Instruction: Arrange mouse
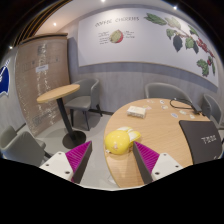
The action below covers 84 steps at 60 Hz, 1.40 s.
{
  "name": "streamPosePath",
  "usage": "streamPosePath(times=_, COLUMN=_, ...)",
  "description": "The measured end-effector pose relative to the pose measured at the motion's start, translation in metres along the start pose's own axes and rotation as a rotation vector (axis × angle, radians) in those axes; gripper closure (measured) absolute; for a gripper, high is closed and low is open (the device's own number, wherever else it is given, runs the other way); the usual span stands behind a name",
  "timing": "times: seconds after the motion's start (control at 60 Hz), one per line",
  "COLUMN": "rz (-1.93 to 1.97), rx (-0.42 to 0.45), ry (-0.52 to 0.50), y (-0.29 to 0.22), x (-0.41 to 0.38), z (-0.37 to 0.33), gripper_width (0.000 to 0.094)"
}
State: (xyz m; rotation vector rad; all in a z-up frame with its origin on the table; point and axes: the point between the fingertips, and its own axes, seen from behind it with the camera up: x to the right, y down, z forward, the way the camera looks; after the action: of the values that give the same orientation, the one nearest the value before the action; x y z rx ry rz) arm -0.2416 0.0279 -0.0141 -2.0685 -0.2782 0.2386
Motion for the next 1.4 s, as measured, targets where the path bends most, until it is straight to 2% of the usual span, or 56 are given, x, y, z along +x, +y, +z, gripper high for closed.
streamPosePath(times=0.1, rz=0.038, rx=-0.018, ry=0.007, y=-0.011, x=-0.006, z=0.016, gripper_width=0.0095)
streamPosePath(times=0.167, rz=0.062, rx=-0.021, ry=0.023, y=-0.017, x=0.006, z=0.031, gripper_width=0.0133)
streamPosePath(times=0.233, rz=0.07, rx=-0.025, ry=0.058, y=-0.024, x=0.011, z=0.041, gripper_width=0.0195)
streamPosePath(times=0.283, rz=0.055, rx=-0.026, ry=0.086, y=-0.026, x=0.017, z=0.046, gripper_width=0.0303)
streamPosePath(times=0.317, rz=0.047, rx=-0.024, ry=0.095, y=-0.026, x=0.019, z=0.048, gripper_width=0.0327)
streamPosePath(times=0.5, rz=0.063, rx=-0.017, ry=0.019, y=-0.027, x=0.014, z=0.049, gripper_width=0.0517)
streamPosePath(times=0.6, rz=0.041, rx=-0.024, ry=-0.048, y=-0.028, x=0.008, z=0.043, gripper_width=0.0547)
streamPosePath(times=0.683, rz=-0.034, rx=0.048, ry=-0.073, y=-0.054, x=0.007, z=0.014, gripper_width=0.0548)
streamPosePath(times=0.8, rz=-0.08, rx=0.195, ry=-0.097, y=-0.121, x=0.028, z=-0.06, gripper_width=0.055)
streamPosePath(times=0.867, rz=-0.099, rx=0.286, ry=-0.022, y=-0.157, x=0.084, z=-0.097, gripper_width=0.055)
streamPosePath(times=0.95, rz=-0.062, rx=0.329, ry=0.137, y=-0.169, x=0.179, z=-0.133, gripper_width=0.0551)
streamPosePath(times=1.05, rz=0.032, rx=0.225, ry=0.226, y=-0.137, x=0.271, z=-0.13, gripper_width=0.0552)
streamPosePath(times=1.133, rz=0.112, rx=0.096, ry=0.264, y=-0.076, x=0.326, z=-0.107, gripper_width=0.0553)
streamPosePath(times=1.15, rz=0.124, rx=0.079, ry=0.266, y=-0.051, x=0.34, z=-0.099, gripper_width=0.0552)
streamPosePath(times=1.183, rz=0.141, rx=0.024, ry=0.257, y=-0.047, x=0.346, z=-0.095, gripper_width=0.0552)
streamPosePath(times=1.267, rz=0.175, rx=-0.049, ry=0.23, y=-0.007, x=0.355, z=-0.082, gripper_width=0.0553)
streamPosePath(times=1.35, rz=0.18, rx=-0.103, ry=0.201, y=0.018, x=0.359, z=-0.077, gripper_width=0.0551)
streamPosePath(times=1.4, rz=0.174, rx=-0.087, ry=0.187, y=0.015, x=0.361, z=-0.076, gripper_width=0.0513)
